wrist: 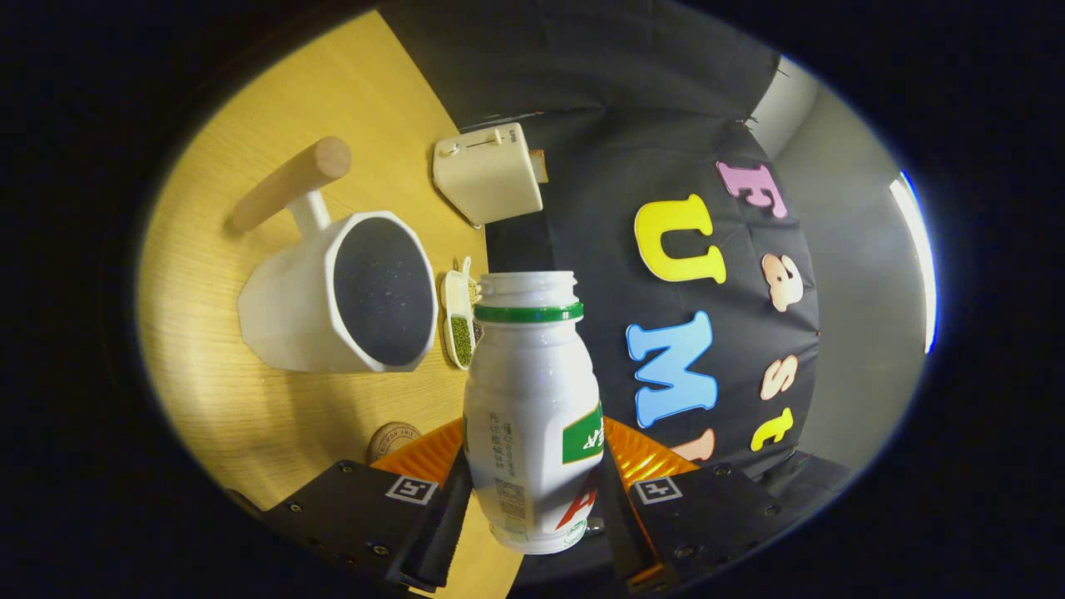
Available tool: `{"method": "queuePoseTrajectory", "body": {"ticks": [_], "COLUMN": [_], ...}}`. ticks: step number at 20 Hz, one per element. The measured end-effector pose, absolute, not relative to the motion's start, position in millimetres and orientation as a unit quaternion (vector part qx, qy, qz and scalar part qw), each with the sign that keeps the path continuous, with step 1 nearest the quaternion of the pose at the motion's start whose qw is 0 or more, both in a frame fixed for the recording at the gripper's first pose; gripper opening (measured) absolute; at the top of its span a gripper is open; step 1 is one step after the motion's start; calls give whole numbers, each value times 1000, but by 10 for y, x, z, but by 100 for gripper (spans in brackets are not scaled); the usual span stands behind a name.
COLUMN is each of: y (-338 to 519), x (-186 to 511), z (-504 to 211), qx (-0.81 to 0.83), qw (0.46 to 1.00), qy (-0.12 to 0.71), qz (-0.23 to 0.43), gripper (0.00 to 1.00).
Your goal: Take the bottle from table, then pour the juice into the cup, finally place the bottle on the coaster
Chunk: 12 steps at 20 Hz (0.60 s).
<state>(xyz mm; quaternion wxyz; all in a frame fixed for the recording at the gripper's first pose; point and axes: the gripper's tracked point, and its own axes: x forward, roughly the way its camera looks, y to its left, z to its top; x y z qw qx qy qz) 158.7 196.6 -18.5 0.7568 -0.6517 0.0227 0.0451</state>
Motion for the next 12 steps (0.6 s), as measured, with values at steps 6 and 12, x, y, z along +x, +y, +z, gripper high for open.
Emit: {"method": "queuePoseTrajectory", "body": {"ticks": [6, 12], "y": [1820, 1712], "x": [1545, 1541], "z": [-190, -196], "qx": [-567, -486], "qw": [821, 870], "qy": [46, 61], "qz": [51, 56], "gripper": [71, 71]}}
